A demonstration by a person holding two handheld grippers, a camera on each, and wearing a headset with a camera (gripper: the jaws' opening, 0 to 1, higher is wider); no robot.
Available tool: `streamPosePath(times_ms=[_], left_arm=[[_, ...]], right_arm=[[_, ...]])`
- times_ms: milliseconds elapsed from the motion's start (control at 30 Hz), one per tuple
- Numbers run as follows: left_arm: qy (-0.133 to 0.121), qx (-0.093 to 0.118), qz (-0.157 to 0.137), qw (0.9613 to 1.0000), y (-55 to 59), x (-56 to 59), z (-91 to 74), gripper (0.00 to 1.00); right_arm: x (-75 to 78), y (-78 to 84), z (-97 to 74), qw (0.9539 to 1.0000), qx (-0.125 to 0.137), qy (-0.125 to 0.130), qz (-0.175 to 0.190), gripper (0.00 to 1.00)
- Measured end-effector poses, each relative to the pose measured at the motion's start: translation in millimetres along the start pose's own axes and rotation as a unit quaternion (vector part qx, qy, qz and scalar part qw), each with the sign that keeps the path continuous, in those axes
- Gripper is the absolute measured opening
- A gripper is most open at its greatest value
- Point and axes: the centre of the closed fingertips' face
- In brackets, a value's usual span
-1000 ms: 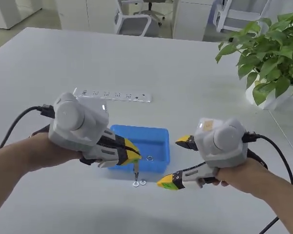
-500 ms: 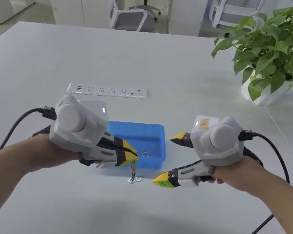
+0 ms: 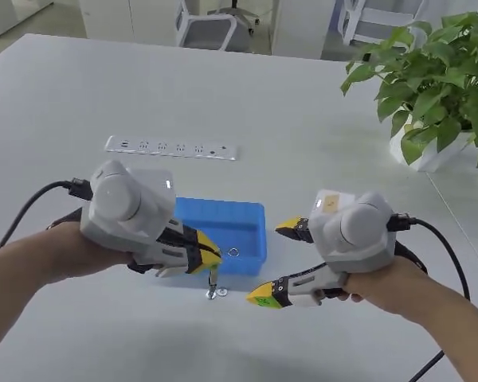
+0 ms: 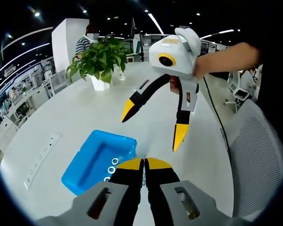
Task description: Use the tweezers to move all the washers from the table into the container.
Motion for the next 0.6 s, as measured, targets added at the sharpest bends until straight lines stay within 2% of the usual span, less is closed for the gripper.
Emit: streamPosePath(times_ms=[600], left_arm=[[0.001,-0.001,0.002,1.0000,-1.4,1.9,2.6,0.05]], right_arm=[[-1.0,0.9,0.9,1.0000,-0.002,-0.003,-0.002,0.72]])
Point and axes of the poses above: the centre of the closed fingertips' face, and the gripper's own axes: z roughly forward along the fingers, x roughly to its right, y roughly out of its underside, and after that the axes turned 3 degrees about -y, right-handed
